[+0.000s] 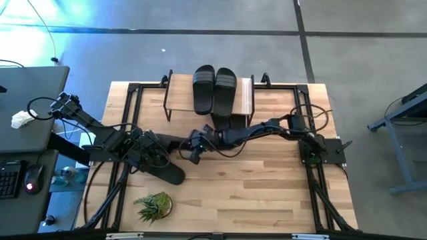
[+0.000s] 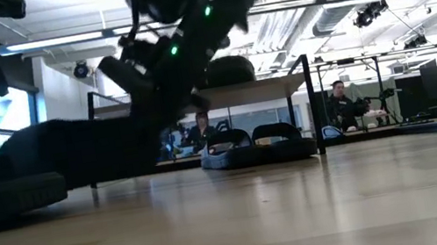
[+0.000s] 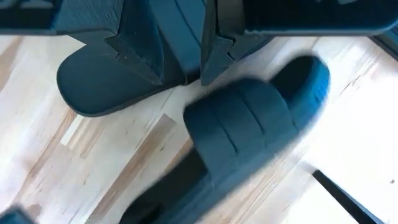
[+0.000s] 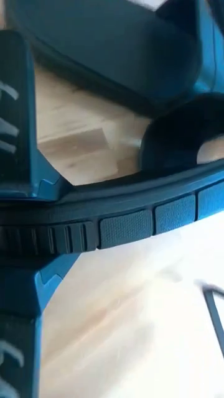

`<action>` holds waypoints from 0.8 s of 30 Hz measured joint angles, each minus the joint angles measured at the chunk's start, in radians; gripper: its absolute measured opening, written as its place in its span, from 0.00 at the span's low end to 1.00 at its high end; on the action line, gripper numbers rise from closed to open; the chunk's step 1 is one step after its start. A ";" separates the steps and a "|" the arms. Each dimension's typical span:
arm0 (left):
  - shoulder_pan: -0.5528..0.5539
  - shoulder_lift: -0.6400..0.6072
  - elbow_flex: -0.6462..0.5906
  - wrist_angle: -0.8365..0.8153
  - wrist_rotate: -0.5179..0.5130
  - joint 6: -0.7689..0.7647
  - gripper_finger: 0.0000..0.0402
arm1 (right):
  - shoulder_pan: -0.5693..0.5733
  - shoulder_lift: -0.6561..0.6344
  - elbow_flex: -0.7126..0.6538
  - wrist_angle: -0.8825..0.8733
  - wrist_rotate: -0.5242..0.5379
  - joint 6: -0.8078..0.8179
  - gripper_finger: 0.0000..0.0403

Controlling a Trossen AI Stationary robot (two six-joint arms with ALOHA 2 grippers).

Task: Pick and place slides into the shelf
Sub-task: Put the black slide under the shelf

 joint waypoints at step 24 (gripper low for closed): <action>0.000 0.000 0.000 0.269 0.043 0.356 0.23 | 0.366 -0.461 -0.009 -0.891 0.058 0.968 0.10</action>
